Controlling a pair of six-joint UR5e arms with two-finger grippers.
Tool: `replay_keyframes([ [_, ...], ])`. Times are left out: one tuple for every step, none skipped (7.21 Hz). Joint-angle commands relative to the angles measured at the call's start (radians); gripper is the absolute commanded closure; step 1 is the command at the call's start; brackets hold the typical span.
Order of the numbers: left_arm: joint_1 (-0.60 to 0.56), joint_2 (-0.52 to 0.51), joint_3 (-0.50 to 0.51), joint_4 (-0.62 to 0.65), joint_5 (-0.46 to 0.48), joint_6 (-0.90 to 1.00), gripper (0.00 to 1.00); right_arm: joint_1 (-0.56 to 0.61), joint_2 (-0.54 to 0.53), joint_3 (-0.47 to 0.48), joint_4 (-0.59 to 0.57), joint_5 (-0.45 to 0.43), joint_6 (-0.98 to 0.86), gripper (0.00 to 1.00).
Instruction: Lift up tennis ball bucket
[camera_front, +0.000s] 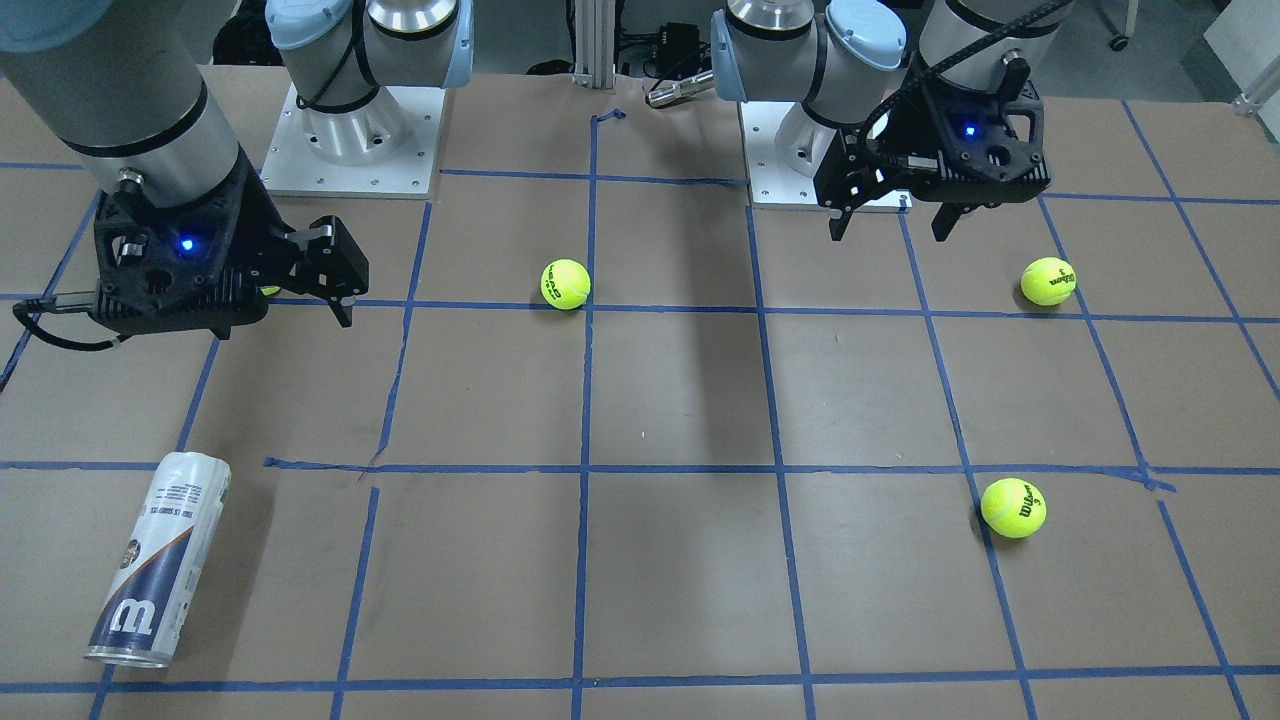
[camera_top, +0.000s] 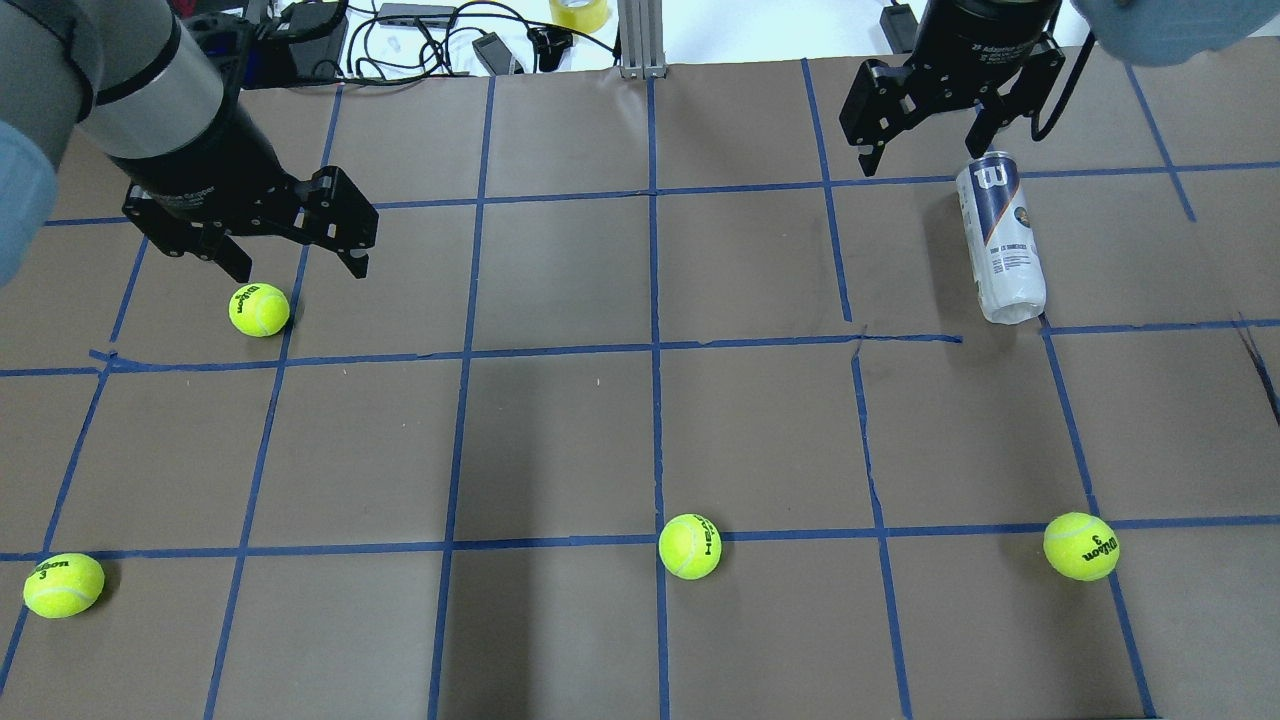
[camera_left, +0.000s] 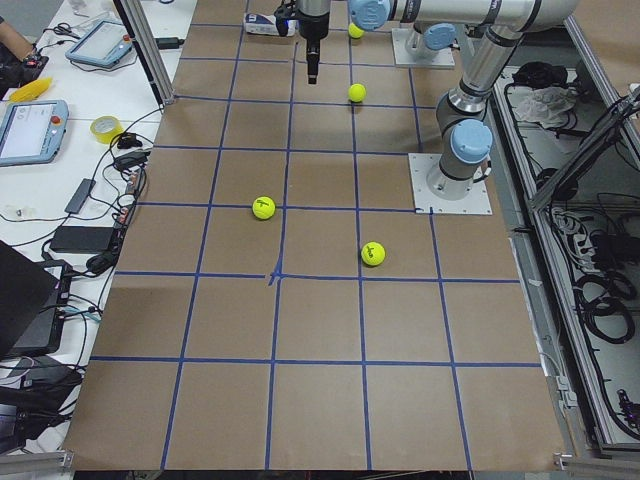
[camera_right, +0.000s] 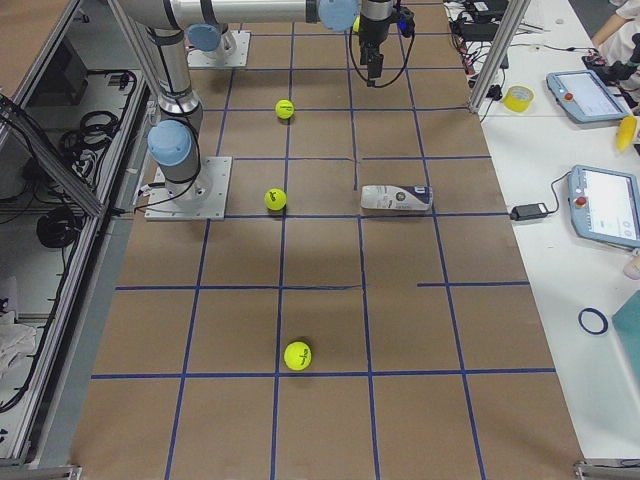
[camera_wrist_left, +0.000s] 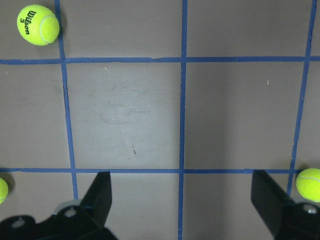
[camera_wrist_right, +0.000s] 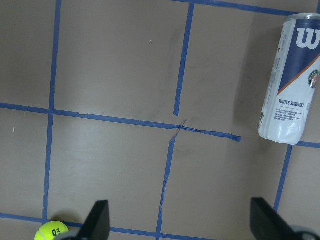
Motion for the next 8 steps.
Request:
replay_keyframes([
  [0.001, 0.0, 0.0, 0.0, 0.0, 0.0, 0.0, -0.001, 0.001, 0.002, -0.001, 0.003, -0.003, 0.0],
  [0.001, 0.0, 0.0, 0.0, 0.001, 0.0, 0.0, -0.007, 0.006, 0.002, 0.001, -0.004, -0.008, 0.0],
  [0.001, 0.0, 0.0, 0.0, 0.001, 0.0, 0.0, -0.02, 0.011, 0.004, 0.016, -0.015, -0.008, 0.0],
  [0.001, 0.0, 0.0, 0.0, 0.001, 0.0, 0.0, -0.038, 0.02, -0.001, 0.025, -0.017, -0.004, 0.0],
  [0.001, 0.002, 0.0, 0.0, 0.001, 0.0, 0.0, -0.058, 0.058, -0.019, 0.002, 0.006, 0.012, 0.0],
  [0.003, 0.002, 0.0, 0.0, 0.001, 0.0, 0.0, -0.088, 0.104, -0.036, -0.11, -0.001, 0.032, 0.0],
  [0.003, 0.002, 0.0, -0.002, 0.001, 0.0, 0.0, -0.134, 0.177, -0.061, -0.236, 0.0, 0.03, 0.0],
  [0.003, 0.002, 0.0, -0.002, 0.001, 0.0, 0.0, -0.186, 0.286, -0.091, -0.345, -0.017, 0.033, 0.0],
])
